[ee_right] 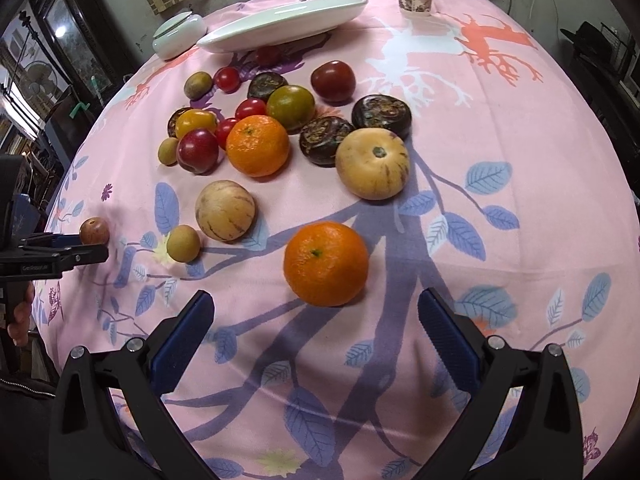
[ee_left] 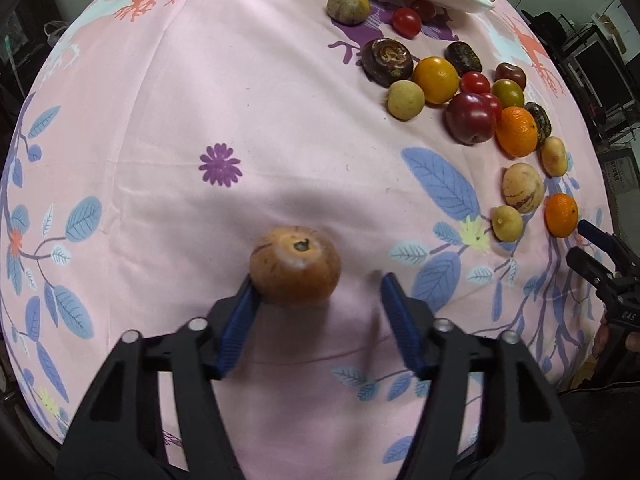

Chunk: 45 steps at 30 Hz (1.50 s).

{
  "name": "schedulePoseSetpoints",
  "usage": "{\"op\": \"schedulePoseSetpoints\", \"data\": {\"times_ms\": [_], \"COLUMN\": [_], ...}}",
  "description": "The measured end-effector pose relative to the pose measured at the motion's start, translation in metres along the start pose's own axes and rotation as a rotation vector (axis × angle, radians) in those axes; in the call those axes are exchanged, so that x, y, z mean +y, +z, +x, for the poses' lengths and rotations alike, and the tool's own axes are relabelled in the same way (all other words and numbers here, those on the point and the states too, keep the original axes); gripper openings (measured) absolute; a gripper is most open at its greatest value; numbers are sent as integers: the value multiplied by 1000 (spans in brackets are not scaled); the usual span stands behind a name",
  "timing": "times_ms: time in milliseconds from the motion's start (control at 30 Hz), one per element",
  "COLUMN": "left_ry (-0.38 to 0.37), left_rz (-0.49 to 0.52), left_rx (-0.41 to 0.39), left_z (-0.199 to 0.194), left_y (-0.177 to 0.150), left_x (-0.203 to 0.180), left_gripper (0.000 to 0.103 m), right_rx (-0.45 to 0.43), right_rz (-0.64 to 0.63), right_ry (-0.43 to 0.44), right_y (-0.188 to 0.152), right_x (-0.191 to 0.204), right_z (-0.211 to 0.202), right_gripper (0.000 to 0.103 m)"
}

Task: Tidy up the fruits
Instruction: 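Close the left tool around the small brown round fruit and lift it, then grasp the mandarin with the right tool while the left tool holds the brown fruit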

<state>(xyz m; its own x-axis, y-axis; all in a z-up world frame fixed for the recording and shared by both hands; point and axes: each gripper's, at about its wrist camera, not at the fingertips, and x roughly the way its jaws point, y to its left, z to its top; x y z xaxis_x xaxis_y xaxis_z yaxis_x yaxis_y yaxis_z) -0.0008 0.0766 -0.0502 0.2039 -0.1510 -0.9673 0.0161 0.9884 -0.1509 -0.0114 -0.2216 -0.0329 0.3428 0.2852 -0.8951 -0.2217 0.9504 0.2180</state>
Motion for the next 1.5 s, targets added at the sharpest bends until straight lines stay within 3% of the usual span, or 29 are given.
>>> {"op": "schedulePoseSetpoints", "data": {"times_ms": [133, 300, 500, 633, 867, 900, 967, 1033, 1133, 1267, 1500], "left_ry": [7, 3, 38, 93, 56, 52, 40, 29, 26, 14, -45], "left_rz": [-12, -19, 6, 77, 95, 98, 102, 104, 102, 99, 97], "left_rx": [-13, -23, -24, -66, -80, -81, -83, -78, -74, -86, -164], "left_z": [0, 0, -1, -12, -17, -17, -16, -14, -13, -16, -35], "left_y": [6, 13, 15, 19, 32, 32, 35, 35, 33, 38, 78], "left_x": [7, 10, 1, -16, -37, -38, -43, -45, -44, -45, -55], "left_gripper": [41, 44, 39, 39, 39, 39, 39, 39, 39, 39, 39], "right_rx": [1, 3, 2, 9, 38, 47, 73, 71, 78, 88, -36], "right_rz": [6, 6, 12, 17, 67, 66, 61, 35, -4, 4, -3], "right_ry": [-3, -4, -11, -22, -44, -53, -60, -72, -35, -6, 76], "right_y": [0, -1, -1, 0, 10, 13, 16, 20, 23, 32, 85], "right_x": [-1, 1, 0, -2, -13, -14, -15, -12, -5, -6, 2], "right_z": [-1, -3, -5, -4, 7, 10, 17, 20, 21, 16, -16], "right_gripper": [102, 102, 102, 102, 101, 98, 70, 69, 44, 44, 44]}}
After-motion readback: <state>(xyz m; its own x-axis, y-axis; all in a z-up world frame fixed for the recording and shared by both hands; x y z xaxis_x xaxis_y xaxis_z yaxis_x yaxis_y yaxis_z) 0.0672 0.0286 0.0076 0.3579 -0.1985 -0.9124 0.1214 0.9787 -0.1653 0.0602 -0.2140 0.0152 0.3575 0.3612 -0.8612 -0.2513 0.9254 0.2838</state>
